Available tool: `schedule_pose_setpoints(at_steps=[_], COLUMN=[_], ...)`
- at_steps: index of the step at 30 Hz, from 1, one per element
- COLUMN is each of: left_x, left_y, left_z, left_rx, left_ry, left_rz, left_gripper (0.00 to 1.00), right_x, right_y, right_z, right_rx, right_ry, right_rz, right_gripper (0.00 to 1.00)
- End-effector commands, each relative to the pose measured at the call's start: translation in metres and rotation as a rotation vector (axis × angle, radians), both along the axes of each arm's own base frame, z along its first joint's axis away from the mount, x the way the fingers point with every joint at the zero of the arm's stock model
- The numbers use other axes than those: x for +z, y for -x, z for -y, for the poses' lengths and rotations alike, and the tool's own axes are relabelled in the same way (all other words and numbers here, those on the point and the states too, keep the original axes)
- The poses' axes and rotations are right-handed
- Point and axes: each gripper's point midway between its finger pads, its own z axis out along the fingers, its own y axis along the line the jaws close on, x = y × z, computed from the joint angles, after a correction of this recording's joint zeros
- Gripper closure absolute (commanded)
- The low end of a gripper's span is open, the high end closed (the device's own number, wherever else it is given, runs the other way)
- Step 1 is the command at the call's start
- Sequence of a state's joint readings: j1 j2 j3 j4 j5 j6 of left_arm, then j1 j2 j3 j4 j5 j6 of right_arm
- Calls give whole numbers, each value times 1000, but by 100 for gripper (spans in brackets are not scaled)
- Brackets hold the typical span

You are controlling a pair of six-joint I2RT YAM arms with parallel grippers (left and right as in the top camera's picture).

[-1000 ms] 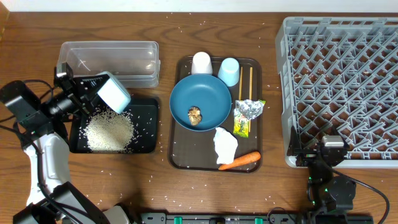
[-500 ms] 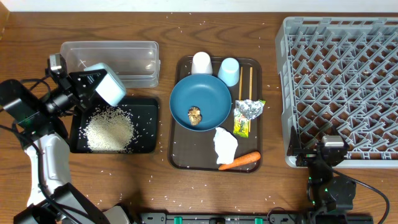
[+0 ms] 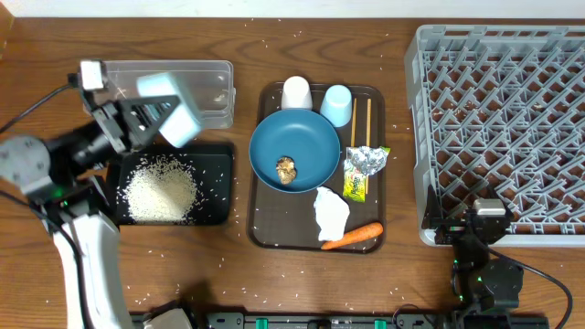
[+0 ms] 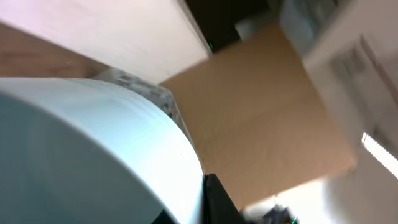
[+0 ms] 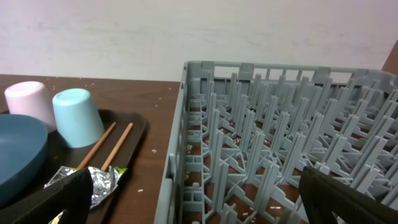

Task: Sort waste into correct bins and load items into the dishwasher rack
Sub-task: 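Shake the tilted bowl over the black tray to empty remaining rice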

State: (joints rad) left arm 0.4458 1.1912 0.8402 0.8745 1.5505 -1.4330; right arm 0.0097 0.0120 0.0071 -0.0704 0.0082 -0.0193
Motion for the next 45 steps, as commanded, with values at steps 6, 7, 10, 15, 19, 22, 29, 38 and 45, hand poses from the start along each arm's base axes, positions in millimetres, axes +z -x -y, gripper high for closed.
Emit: schedule_pose_setpoints(at_steps=[6,7,10,15,19,22,29,38,45], left_x=[19,16,6,-25,-43,-60,-68,-78,-106], left_y=[29,26,8,-38,-51,-51,-48,-58,-58], left_z=[42,42,32,-15,-33,-32,-33,-43,-51], left_rx=[-133,-135,-96,65,95,55,38,110,149], left_ry=[-44,-50,-66,-13,108,234,321,262,292], left_rz=[83,96,140,47,-165,-422,-593,-479,-576], left_gripper=[94,94,94,94,94,94,94,94,94], right_x=[0,0,0,0,0,0,0,0,0], right_y=[0,0,0,0,0,0,0,0,0], right_z=[-1,-1,-1,-1,-1,-1,-1,-1,-1], right_rx=[3,3,3,3,3,3,3,3,3], right_ry=[8,8,8,8,8,8,8,8,8], right_rz=[0,0,1,1,1,0,1,1,0], right_gripper=[1,1,1,1,1,1,1,1,1])
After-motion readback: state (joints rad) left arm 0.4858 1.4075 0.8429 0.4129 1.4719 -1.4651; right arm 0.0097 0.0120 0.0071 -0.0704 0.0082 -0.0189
